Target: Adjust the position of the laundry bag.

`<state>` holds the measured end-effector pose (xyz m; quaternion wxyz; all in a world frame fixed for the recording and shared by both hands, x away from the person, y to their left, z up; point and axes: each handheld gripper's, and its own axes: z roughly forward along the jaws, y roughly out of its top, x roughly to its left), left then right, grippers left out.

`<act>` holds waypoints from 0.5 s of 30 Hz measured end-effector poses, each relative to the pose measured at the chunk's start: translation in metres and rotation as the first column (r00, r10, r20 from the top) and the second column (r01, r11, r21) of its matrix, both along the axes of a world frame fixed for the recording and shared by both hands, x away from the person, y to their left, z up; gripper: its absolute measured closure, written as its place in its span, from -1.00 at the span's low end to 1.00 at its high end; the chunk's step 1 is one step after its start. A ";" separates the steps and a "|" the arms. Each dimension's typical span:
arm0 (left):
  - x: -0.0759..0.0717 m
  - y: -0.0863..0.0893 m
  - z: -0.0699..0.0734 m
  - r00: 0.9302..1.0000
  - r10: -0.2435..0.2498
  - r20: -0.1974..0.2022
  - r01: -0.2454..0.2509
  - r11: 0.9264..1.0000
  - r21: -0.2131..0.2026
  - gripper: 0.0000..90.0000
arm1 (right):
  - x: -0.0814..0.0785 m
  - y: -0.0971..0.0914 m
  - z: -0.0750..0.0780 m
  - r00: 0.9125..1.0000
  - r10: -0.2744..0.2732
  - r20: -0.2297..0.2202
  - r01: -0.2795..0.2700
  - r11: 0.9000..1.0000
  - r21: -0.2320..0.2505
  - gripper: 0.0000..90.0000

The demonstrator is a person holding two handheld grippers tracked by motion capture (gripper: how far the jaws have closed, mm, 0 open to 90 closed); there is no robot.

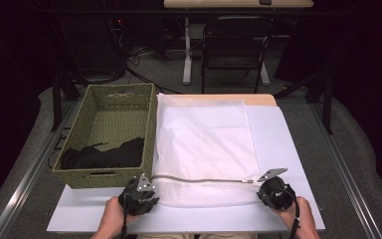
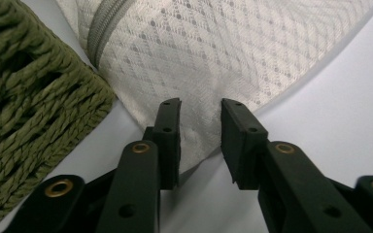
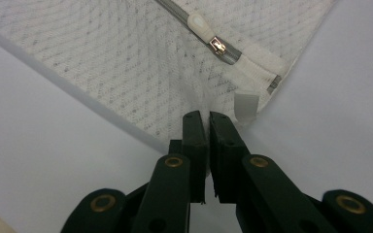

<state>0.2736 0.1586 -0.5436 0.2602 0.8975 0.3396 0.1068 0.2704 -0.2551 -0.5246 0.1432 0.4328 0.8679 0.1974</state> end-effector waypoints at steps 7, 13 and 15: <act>0.004 0.002 -0.001 1.000 0.014 0.001 -0.014 1.000 -0.020 0.85 | 0.001 0.000 0.001 1.000 -0.006 0.002 0.006 1.000 -0.002 0.92; 0.003 0.002 0.001 1.000 -0.014 -0.010 0.013 1.000 -0.015 0.96 | 0.000 0.000 0.001 1.000 -0.002 0.005 0.002 1.000 0.001 0.92; 0.002 0.002 0.002 1.000 -0.025 -0.015 0.024 1.000 -0.015 0.96 | -0.002 0.000 0.002 1.000 -0.002 0.006 0.002 1.000 0.005 0.92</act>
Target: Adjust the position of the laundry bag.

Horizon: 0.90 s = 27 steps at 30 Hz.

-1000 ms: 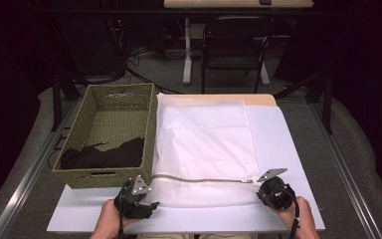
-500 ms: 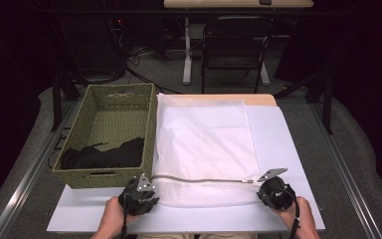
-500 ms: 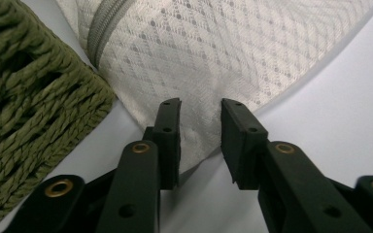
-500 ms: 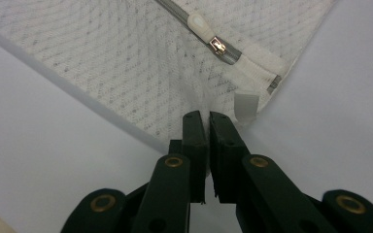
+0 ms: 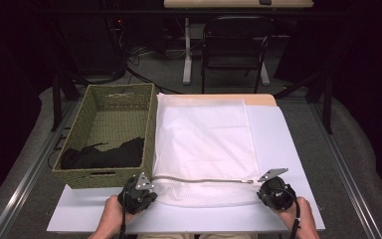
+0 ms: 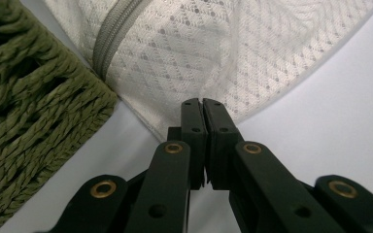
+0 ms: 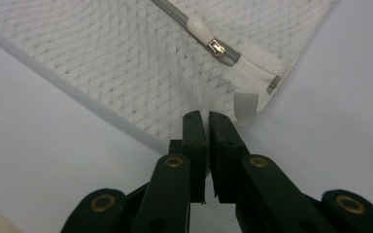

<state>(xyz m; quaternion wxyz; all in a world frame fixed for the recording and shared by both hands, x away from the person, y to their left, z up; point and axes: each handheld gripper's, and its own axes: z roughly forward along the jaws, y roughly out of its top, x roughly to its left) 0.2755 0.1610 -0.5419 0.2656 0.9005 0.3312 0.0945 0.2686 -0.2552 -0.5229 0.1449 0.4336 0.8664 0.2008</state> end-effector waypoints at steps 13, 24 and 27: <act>-0.010 0.006 0.005 0.999 -0.026 -0.048 0.025 0.999 -0.024 0.95 | -0.011 -0.002 0.002 1.000 -0.004 -0.012 0.004 1.000 0.005 0.92; -0.015 0.005 0.005 0.995 -0.054 -0.078 0.054 0.998 -0.014 0.96 | -0.020 -0.004 0.001 0.999 -0.012 -0.031 0.012 1.000 0.007 0.92; -0.016 0.007 0.005 0.994 -0.058 -0.093 0.056 0.998 -0.022 0.96 | -0.021 -0.004 0.001 0.999 -0.015 -0.038 0.016 1.000 0.013 0.92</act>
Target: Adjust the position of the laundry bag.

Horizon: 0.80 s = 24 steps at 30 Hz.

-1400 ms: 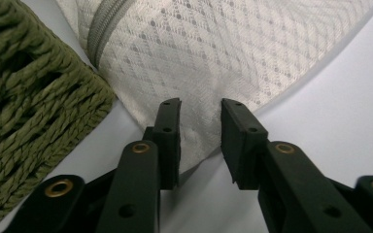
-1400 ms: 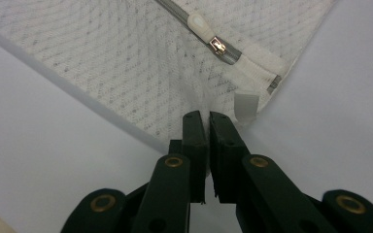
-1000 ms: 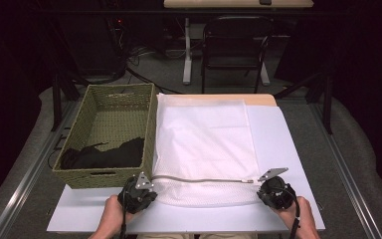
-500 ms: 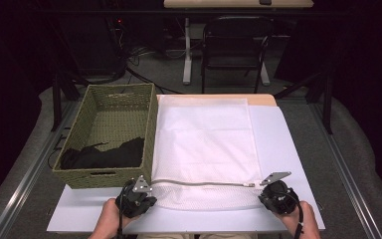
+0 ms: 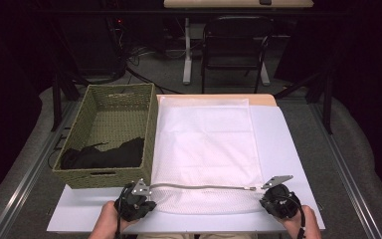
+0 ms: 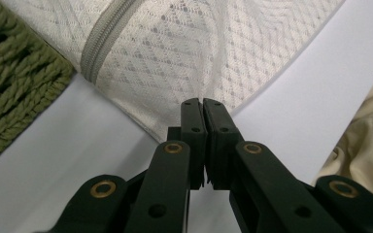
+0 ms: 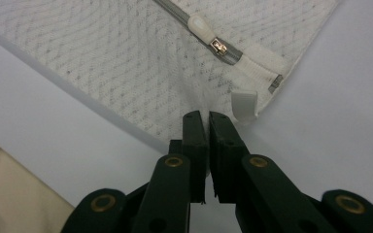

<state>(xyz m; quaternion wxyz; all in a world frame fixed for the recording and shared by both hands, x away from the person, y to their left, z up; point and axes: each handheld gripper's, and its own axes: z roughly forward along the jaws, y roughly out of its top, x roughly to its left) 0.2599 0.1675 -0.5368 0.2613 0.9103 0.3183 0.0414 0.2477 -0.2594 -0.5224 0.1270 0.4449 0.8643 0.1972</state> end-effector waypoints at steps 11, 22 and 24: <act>-0.002 0.002 0.001 0.999 -0.034 -0.028 0.034 0.999 0.008 0.97 | -0.008 -0.001 -0.002 1.000 0.004 -0.012 -0.004 1.000 0.008 0.92; -0.006 0.002 0.000 0.997 -0.052 -0.061 0.052 0.999 -0.003 0.97 | -0.013 -0.005 -0.003 1.000 0.001 -0.029 -0.001 1.000 0.016 0.92; -0.007 0.002 0.000 0.995 -0.072 -0.065 0.073 0.997 0.002 0.97 | -0.015 -0.005 -0.003 1.000 -0.001 -0.030 0.002 1.000 0.015 0.92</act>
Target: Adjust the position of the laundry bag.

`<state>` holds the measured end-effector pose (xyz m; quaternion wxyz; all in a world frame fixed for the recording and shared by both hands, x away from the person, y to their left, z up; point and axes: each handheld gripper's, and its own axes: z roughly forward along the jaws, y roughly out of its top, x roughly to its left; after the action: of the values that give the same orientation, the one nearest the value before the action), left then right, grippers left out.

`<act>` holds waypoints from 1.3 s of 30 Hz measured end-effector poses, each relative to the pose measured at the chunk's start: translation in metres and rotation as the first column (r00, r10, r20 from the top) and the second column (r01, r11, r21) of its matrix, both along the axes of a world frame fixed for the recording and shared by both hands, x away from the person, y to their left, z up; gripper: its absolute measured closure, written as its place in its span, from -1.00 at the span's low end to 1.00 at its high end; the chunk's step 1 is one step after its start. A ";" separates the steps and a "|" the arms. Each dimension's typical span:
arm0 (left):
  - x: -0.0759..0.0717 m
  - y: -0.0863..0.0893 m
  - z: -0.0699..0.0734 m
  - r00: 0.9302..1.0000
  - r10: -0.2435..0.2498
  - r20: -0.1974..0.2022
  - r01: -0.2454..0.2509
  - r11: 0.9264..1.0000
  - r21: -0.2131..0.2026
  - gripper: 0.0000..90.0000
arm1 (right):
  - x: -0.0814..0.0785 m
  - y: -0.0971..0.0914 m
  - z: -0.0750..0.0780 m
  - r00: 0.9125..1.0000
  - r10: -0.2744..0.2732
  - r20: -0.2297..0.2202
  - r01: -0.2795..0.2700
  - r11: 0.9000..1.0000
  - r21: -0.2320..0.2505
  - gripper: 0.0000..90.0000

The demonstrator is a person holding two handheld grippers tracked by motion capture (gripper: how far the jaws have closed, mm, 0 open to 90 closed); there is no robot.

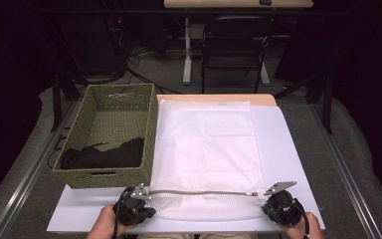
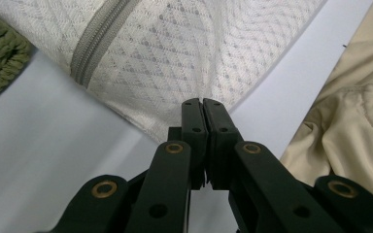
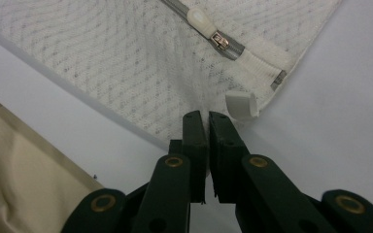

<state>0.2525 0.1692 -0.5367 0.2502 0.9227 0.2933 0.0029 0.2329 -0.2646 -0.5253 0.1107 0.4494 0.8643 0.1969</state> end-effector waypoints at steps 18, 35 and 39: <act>-0.008 0.001 0.000 0.999 -0.028 -0.042 0.028 1.000 0.002 0.97 | -0.007 -0.002 -0.002 0.999 0.017 -0.032 -0.017 1.000 -0.002 0.92; -0.008 0.003 0.003 0.998 -0.047 -0.029 0.047 0.999 -0.005 0.72 | -0.006 -0.005 -0.001 0.998 0.024 -0.051 -0.022 0.999 0.043 0.41; -0.007 0.003 0.007 0.999 -0.047 -0.020 0.047 0.999 -0.005 0.30 | -0.006 -0.010 0.002 0.998 0.012 -0.056 -0.007 0.996 0.090 0.16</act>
<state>0.2452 0.1727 -0.5298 0.2492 0.9287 0.2743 -0.0130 0.2270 -0.2746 -0.5229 0.0651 0.4552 0.8595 0.2233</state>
